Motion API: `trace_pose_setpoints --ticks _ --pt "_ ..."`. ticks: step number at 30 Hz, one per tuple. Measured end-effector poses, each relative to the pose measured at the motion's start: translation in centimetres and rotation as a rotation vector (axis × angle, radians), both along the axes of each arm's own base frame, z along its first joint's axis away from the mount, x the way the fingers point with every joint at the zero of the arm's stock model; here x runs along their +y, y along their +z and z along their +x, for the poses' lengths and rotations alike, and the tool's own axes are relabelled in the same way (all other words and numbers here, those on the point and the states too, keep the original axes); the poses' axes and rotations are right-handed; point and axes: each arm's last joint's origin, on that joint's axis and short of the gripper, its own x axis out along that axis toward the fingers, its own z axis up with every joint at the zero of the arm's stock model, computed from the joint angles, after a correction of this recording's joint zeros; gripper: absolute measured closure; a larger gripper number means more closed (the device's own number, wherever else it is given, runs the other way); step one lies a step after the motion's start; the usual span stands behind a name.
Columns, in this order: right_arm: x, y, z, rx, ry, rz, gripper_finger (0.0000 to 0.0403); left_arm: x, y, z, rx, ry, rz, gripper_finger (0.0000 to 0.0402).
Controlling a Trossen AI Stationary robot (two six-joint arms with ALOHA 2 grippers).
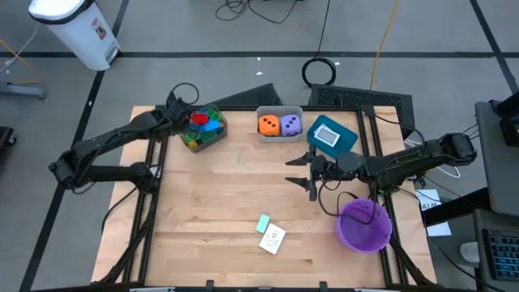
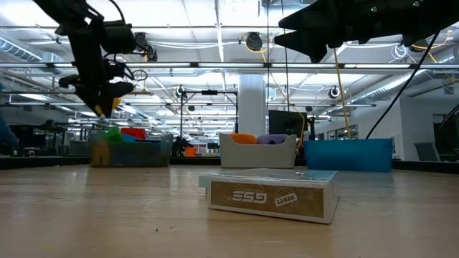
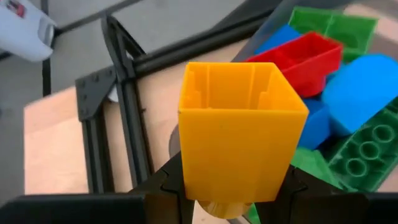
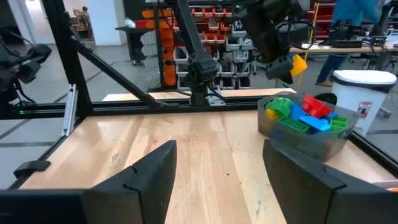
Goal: Pick & Place Toys
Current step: Put the yellow gamepiece into the black bin
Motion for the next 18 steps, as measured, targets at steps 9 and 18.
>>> trace_pose_setpoints --ticks 9,18 --pt "0.0 0.0 0.0 0.004 0.001 -0.002 0.0174 1.5 -2.6 0.4 0.036 0.016 -0.102 0.0276" --pt "0.0 -0.1 0.0 0.012 0.003 0.000 0.0176 3.0 -4.9 1.2 0.051 0.025 -0.166 0.0274"
